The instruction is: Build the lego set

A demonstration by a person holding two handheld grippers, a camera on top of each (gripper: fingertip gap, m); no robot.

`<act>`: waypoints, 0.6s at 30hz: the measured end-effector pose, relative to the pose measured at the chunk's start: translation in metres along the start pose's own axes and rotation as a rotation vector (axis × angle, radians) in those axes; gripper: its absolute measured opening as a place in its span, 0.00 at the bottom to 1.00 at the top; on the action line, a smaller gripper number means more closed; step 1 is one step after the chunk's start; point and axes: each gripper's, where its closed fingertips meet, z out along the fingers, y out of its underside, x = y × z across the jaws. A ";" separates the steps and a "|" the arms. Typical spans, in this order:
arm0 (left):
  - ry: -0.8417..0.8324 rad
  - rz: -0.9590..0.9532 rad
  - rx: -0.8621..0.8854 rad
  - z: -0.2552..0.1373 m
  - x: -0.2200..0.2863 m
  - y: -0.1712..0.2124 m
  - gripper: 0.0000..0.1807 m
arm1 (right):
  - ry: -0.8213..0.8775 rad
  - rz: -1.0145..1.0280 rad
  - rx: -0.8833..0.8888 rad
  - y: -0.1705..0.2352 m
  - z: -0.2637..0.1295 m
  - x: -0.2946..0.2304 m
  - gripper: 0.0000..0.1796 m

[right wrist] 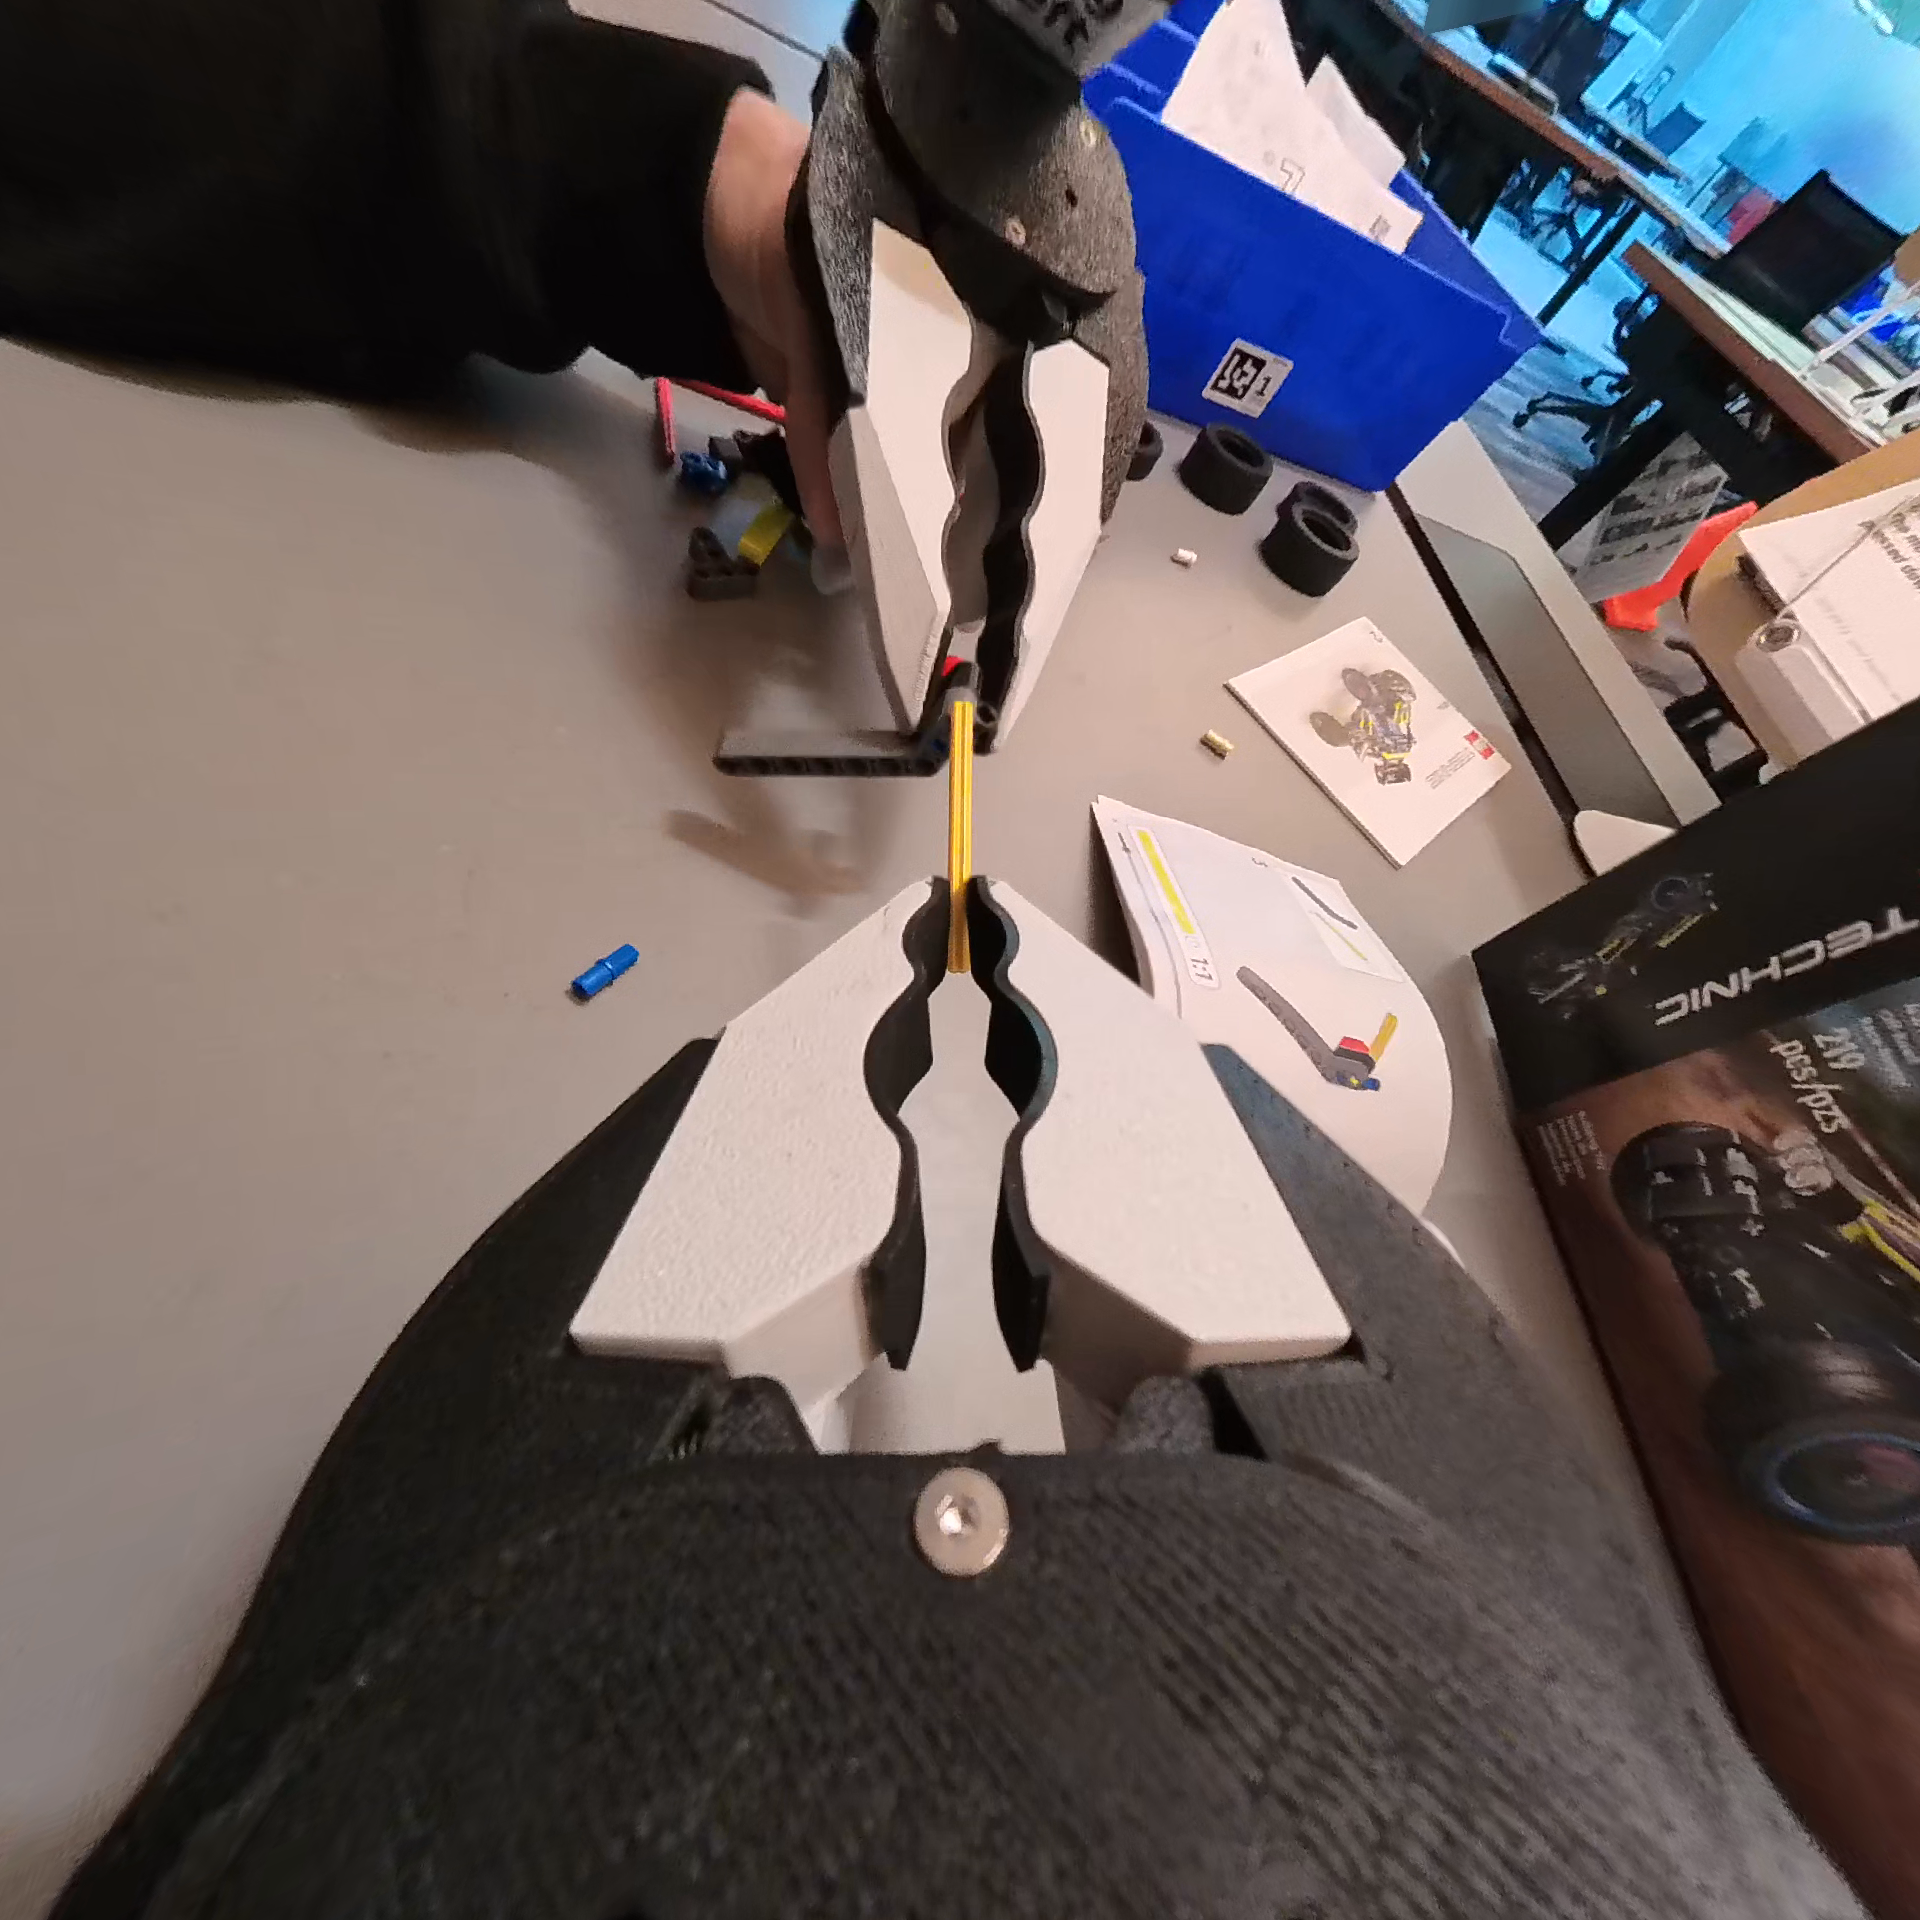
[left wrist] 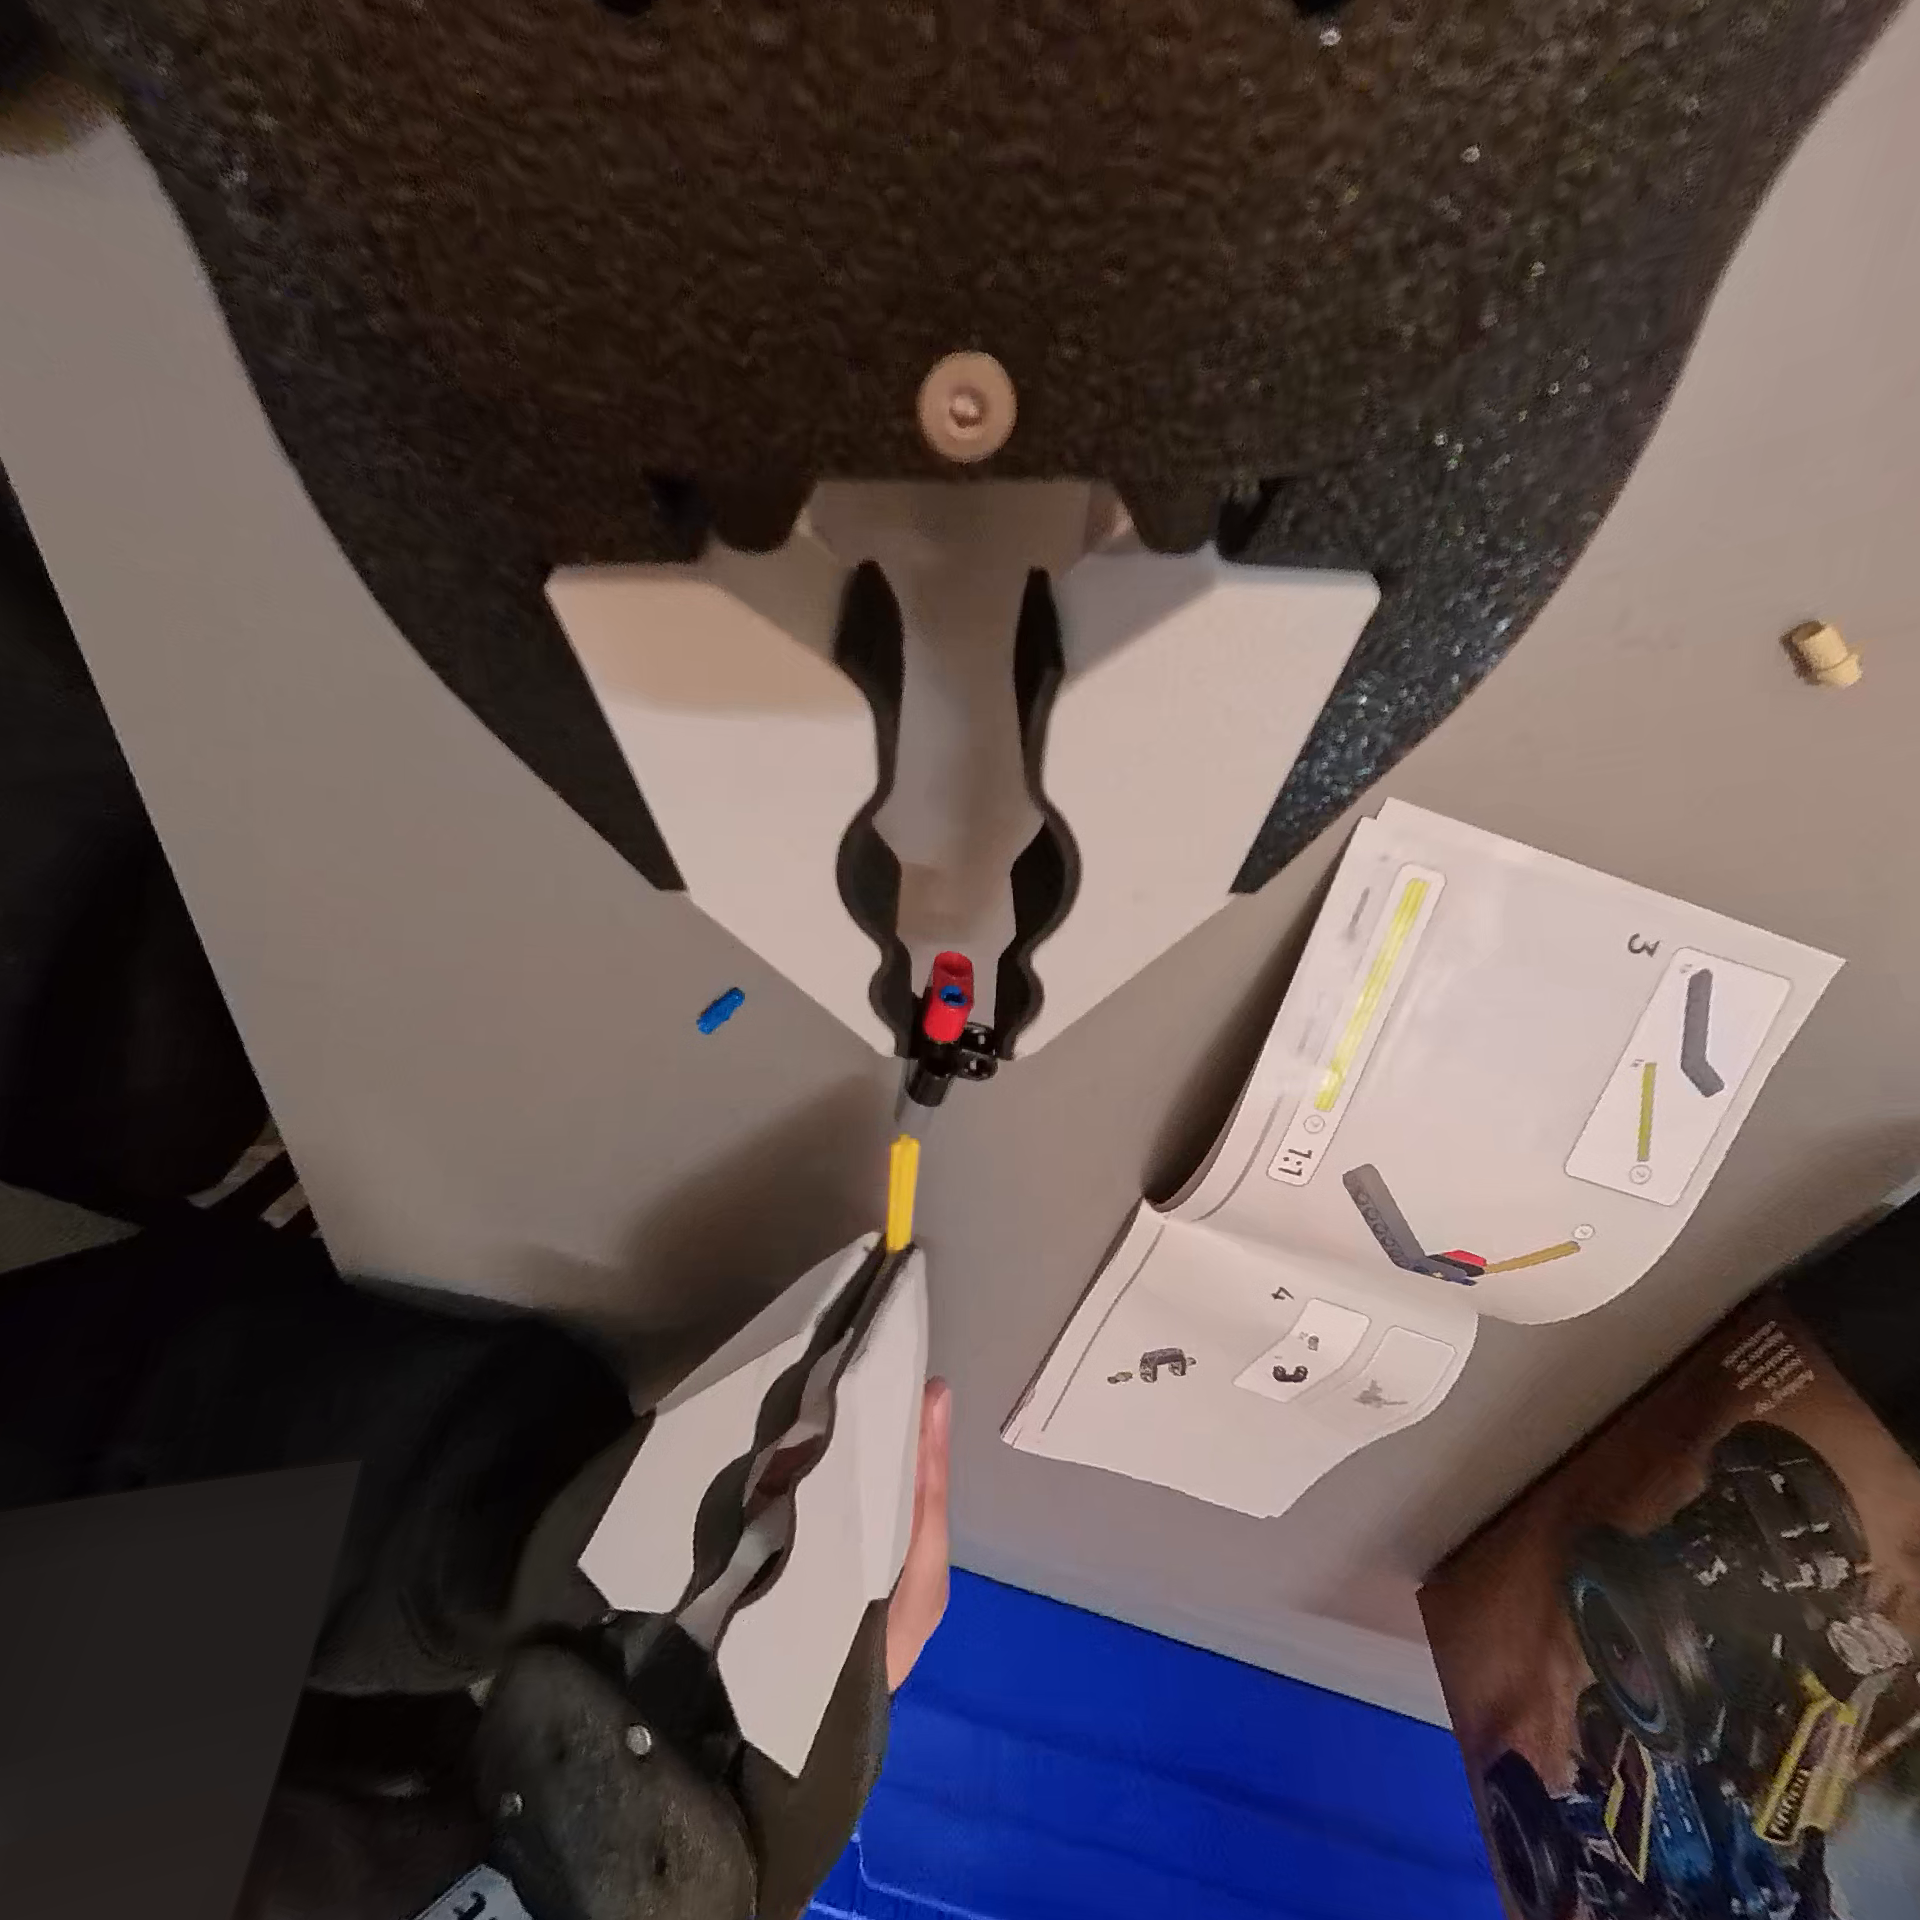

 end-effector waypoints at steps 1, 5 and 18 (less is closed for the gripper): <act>0.001 0.004 -0.009 0.001 0.001 0.001 0.07 | 0.010 -0.011 -0.016 0.002 0.001 0.001 0.01; -0.027 0.009 -0.042 0.003 -0.002 0.005 0.07 | -0.004 -0.024 -0.040 0.006 0.004 -0.003 0.01; -0.066 0.008 -0.088 0.002 -0.008 0.012 0.07 | 0.021 -0.043 -0.096 0.016 0.011 0.000 0.01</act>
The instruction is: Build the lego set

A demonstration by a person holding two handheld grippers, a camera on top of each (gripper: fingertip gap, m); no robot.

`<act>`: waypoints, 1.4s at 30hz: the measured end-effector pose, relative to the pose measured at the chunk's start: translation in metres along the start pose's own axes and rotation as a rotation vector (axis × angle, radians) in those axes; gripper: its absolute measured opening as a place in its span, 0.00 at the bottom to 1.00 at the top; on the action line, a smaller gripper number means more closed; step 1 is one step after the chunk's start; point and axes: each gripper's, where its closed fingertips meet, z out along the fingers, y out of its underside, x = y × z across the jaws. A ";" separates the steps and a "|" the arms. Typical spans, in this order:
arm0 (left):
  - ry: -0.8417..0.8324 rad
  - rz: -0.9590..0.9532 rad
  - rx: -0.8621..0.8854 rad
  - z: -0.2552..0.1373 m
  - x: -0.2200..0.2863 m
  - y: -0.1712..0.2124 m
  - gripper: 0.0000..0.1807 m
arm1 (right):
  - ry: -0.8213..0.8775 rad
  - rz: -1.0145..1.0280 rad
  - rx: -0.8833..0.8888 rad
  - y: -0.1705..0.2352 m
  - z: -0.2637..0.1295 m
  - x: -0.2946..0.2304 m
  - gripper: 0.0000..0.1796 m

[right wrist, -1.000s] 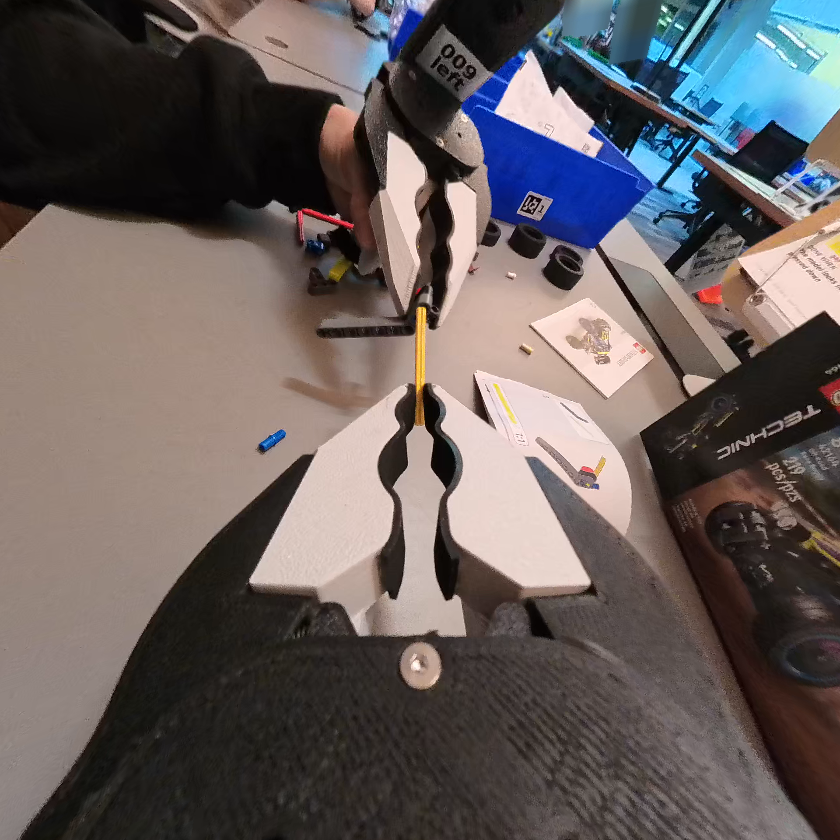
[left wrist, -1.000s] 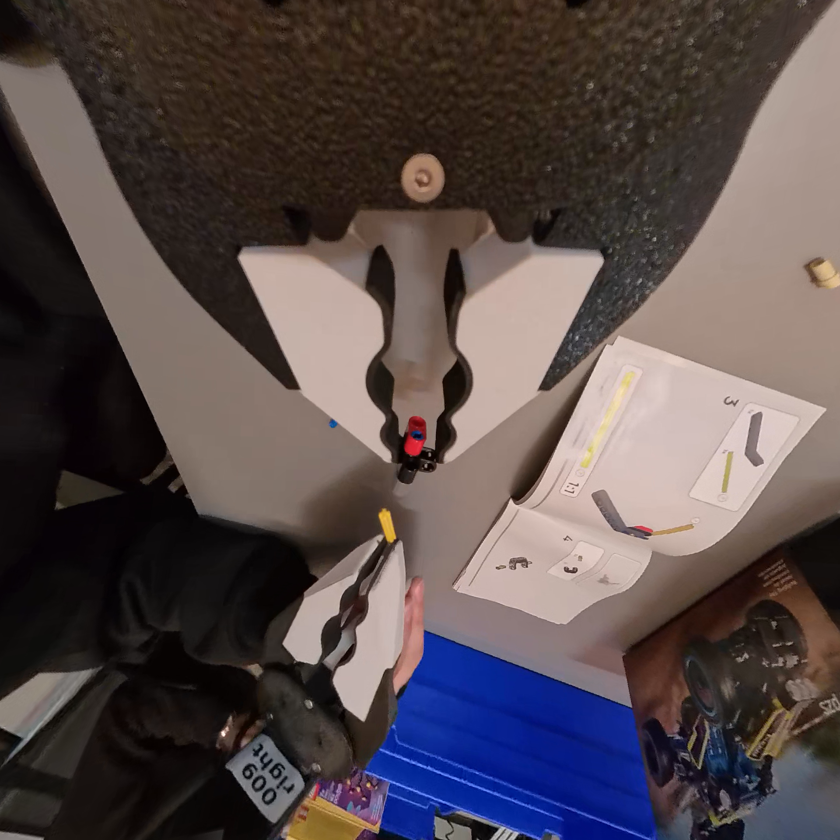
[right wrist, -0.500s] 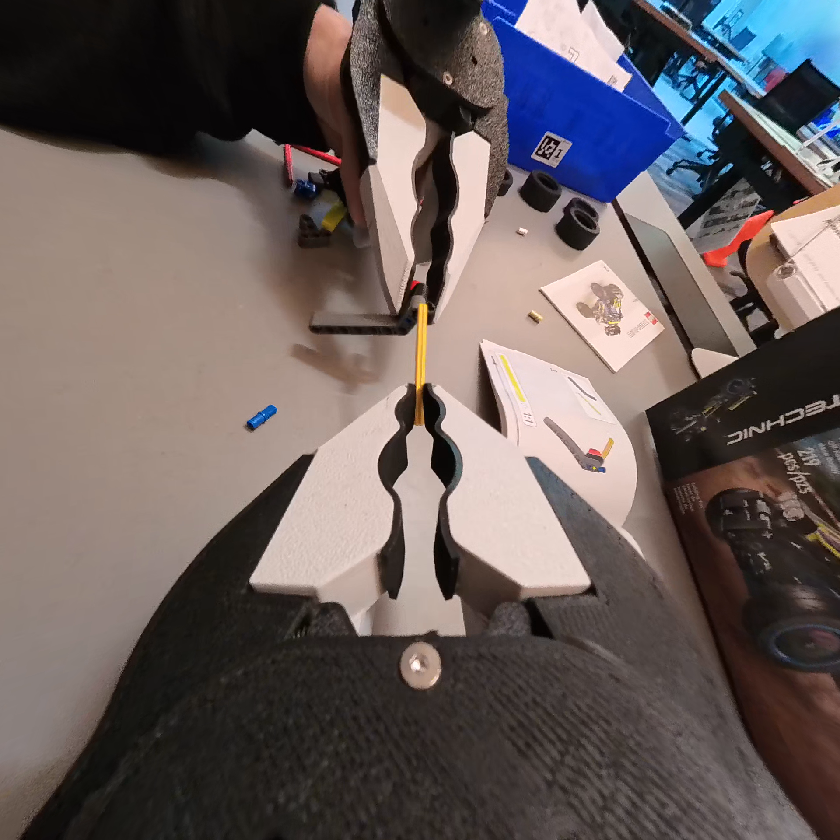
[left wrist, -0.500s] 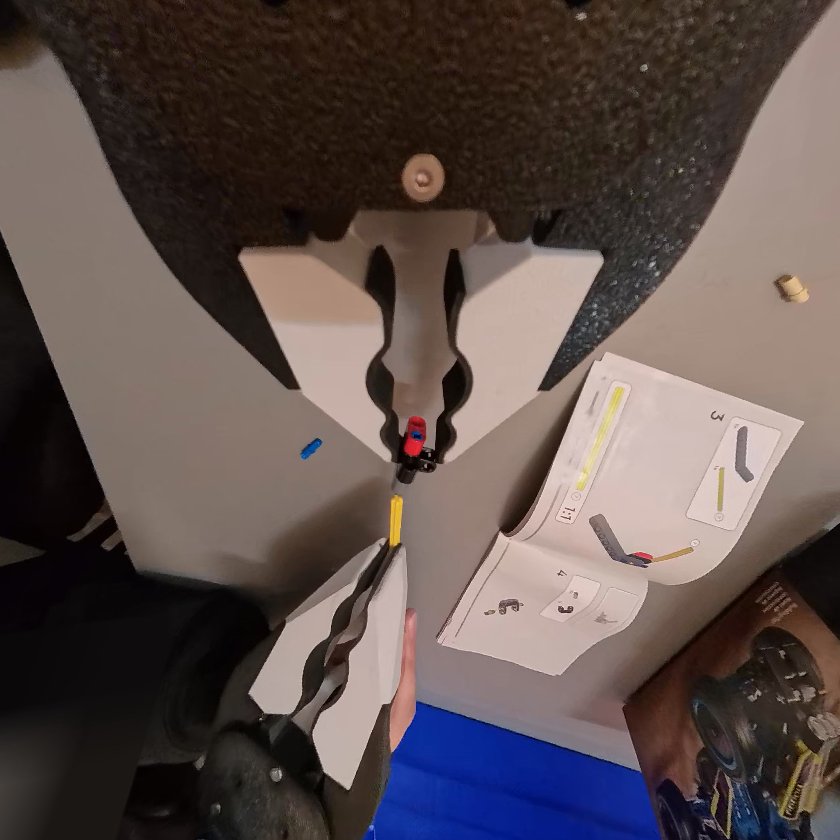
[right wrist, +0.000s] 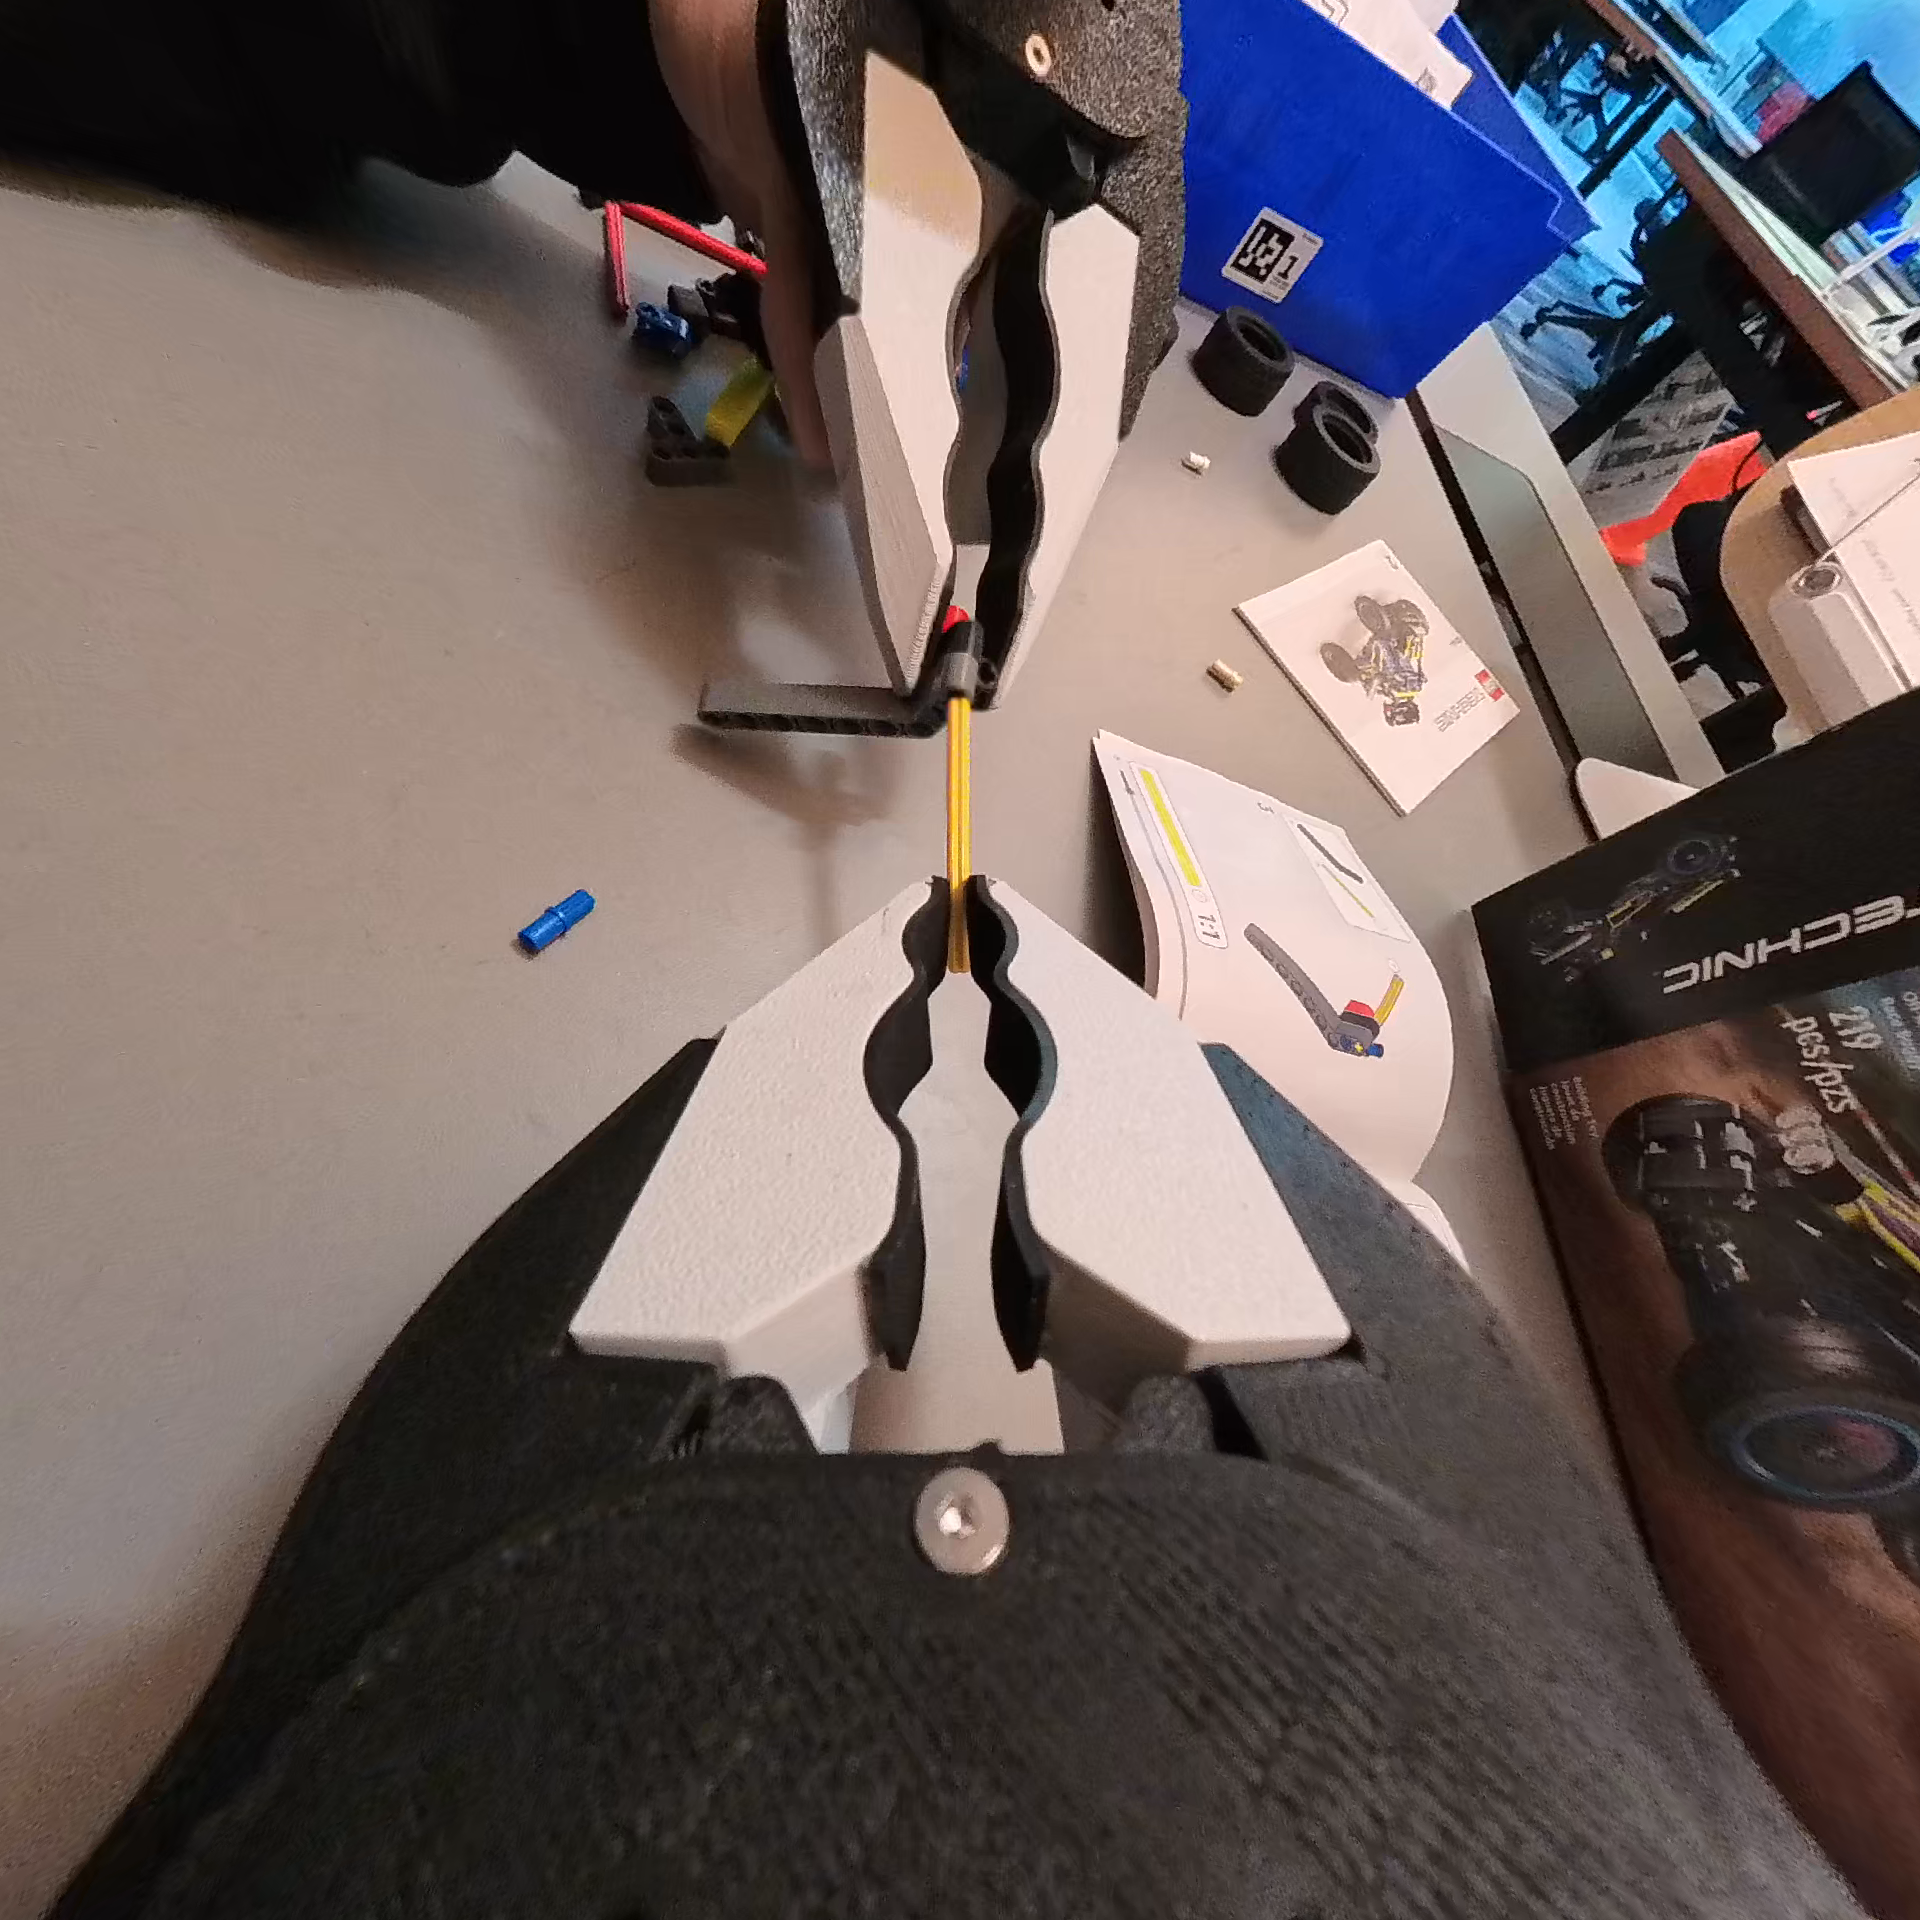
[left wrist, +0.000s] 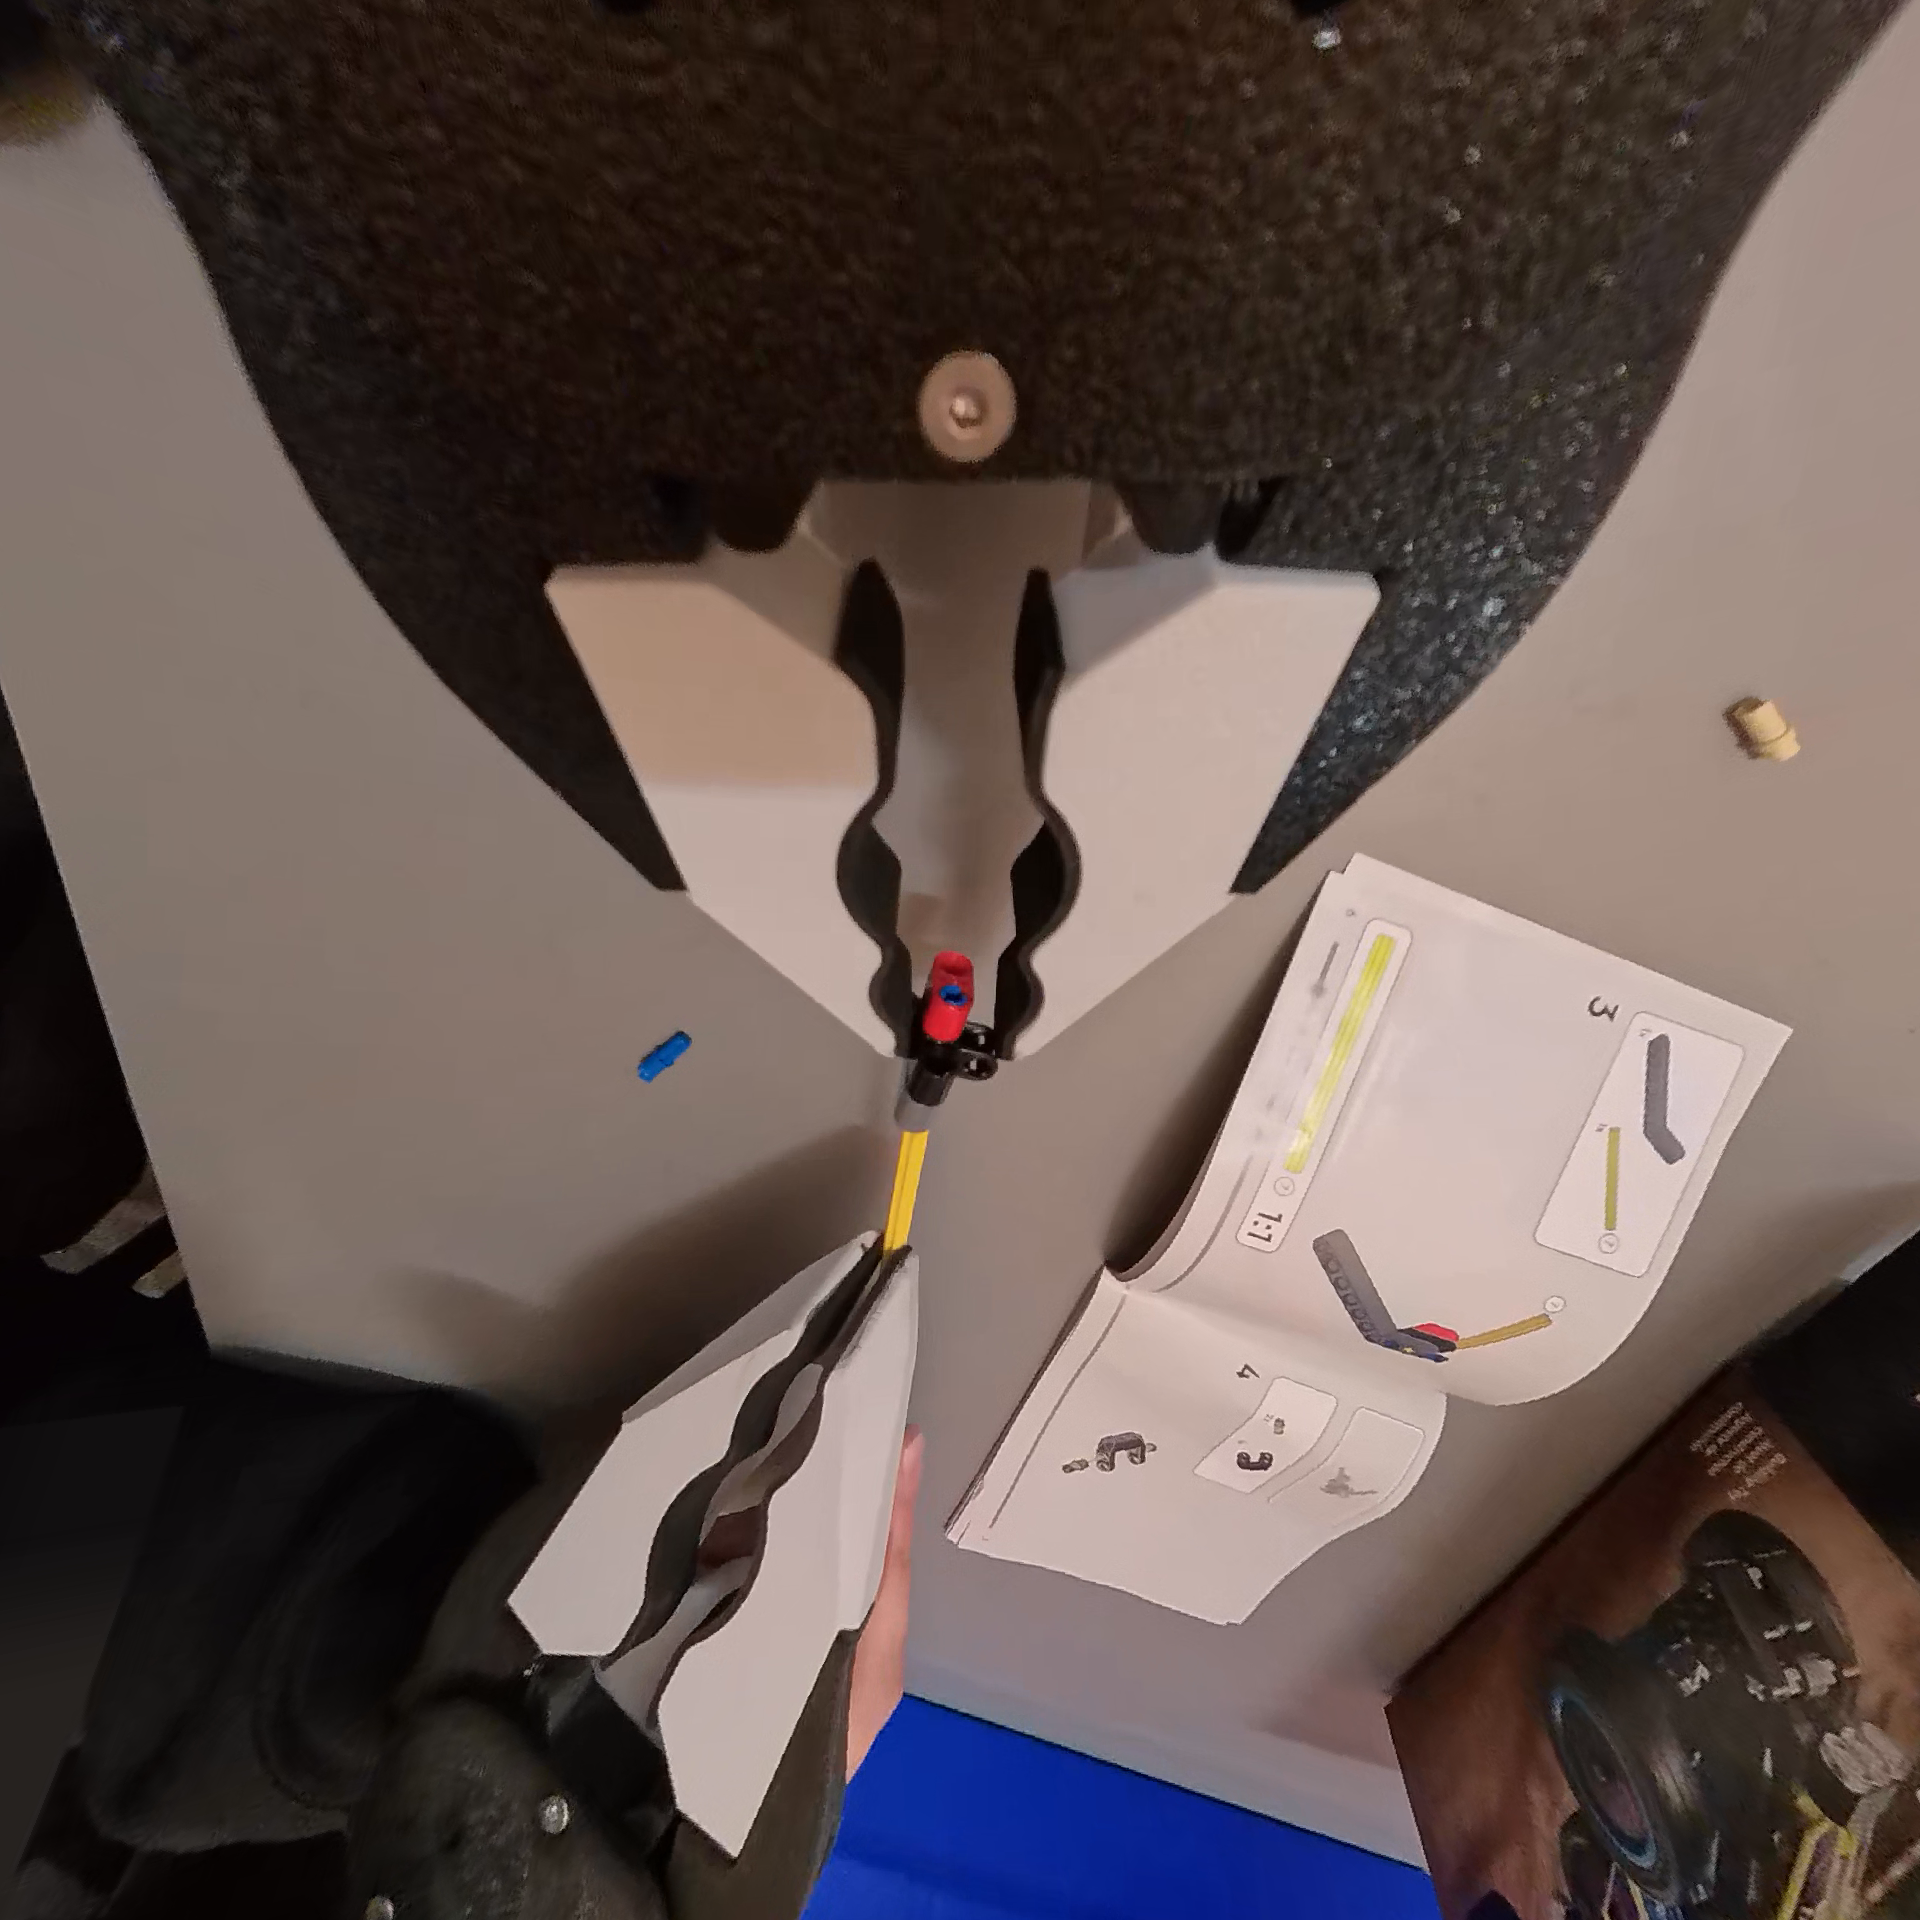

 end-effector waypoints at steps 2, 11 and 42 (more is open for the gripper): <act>-0.006 -0.003 0.000 0.000 -0.001 0.000 0.07 | 0.004 0.003 -0.004 0.000 0.001 0.000 0.01; -0.057 0.017 -0.077 0.003 -0.005 0.008 0.07 | 0.033 -0.052 -0.053 0.003 0.003 0.001 0.01; -0.046 -0.044 -0.113 0.005 -0.002 0.012 0.08 | 0.032 -0.117 0.014 -0.010 -0.001 -0.001 0.01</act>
